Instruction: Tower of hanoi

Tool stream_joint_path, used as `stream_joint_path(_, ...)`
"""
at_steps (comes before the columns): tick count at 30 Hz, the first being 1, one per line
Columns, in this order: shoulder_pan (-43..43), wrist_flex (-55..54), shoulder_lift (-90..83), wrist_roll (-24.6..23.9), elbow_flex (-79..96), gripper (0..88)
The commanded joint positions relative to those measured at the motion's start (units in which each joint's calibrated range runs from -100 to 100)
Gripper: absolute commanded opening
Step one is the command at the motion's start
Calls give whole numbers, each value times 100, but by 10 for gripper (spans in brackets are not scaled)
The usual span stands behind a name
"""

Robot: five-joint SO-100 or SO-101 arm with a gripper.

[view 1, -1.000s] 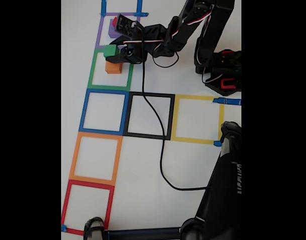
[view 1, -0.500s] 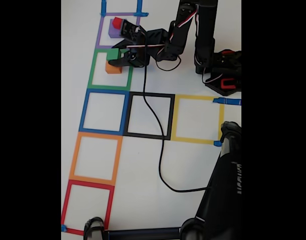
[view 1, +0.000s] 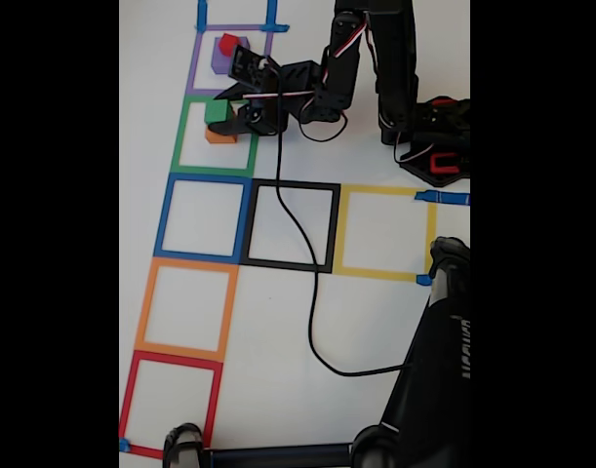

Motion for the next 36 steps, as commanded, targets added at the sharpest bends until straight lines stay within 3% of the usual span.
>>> stream_joint_path(1, 17, -140, 33, 36, -190, 67)
stream_joint_path(16, 37, -245, 154, 36, -199, 181)
stream_joint_path(26, -11, 79, -653, 36, -90, 197)
stream_joint_path(31, -50, 1099, -1775, 36, 38, 164)
stream_joint_path(36, -11, 2532, -3132, 36, 47, 40)
